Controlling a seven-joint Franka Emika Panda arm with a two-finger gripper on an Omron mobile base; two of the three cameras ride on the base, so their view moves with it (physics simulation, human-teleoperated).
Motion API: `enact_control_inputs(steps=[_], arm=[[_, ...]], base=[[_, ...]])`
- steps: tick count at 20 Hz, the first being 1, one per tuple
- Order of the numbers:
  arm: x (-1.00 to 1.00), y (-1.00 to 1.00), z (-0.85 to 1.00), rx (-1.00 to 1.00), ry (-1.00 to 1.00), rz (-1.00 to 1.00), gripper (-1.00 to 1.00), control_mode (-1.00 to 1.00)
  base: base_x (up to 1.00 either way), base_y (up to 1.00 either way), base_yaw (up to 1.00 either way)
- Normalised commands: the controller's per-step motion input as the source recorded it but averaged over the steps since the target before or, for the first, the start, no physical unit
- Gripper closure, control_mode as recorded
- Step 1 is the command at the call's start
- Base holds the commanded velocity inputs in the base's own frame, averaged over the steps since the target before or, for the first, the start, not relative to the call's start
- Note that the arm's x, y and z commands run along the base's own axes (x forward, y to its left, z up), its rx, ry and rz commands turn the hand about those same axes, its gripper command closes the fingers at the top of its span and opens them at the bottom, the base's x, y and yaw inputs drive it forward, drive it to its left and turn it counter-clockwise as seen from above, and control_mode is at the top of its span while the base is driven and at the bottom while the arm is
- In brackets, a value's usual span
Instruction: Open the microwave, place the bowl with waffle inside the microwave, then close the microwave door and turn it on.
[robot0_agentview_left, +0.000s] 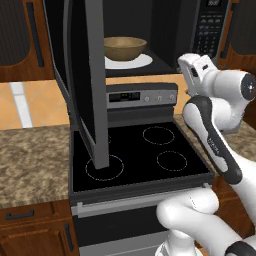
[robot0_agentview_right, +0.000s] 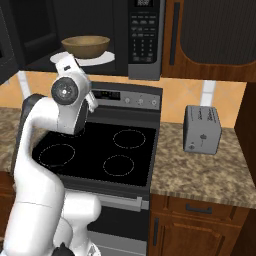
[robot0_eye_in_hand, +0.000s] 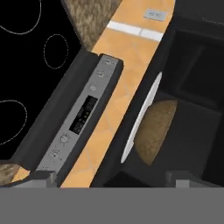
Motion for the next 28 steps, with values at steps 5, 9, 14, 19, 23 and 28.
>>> enact_control_inputs(steps=[5, 9, 14, 19, 23, 28], arm=[[-0.98, -0.13, -0.08, -0.5, 0.16, -0.02, -1.0, -1.0], [-0.62, -0.01, -0.37, -0.33, 0.05, -0.11, -1.0, -1.0], [-0.28, -0.07, -0.56, -0.26, 0.0, -0.08, -1.0, -1.0], [0.0, -0.05, -0.31, -0.26, -0.08, -0.01, -1.0, -1.0], [-0.04, 0.07, -0.01, -0.16, -0.24, 0.0, -1.0, -1.0], [-0.03, 0.4, -0.09, -0.18, -0.18, -0.01, -1.0, -1.0]], base=[[0.0, 0.0, 0.0], [0.0, 0.0, 0.0], [0.0, 0.0, 0.0], [0.0, 0.0, 0.0], [0.0, 0.0, 0.0], [0.0, 0.0, 0.0]])
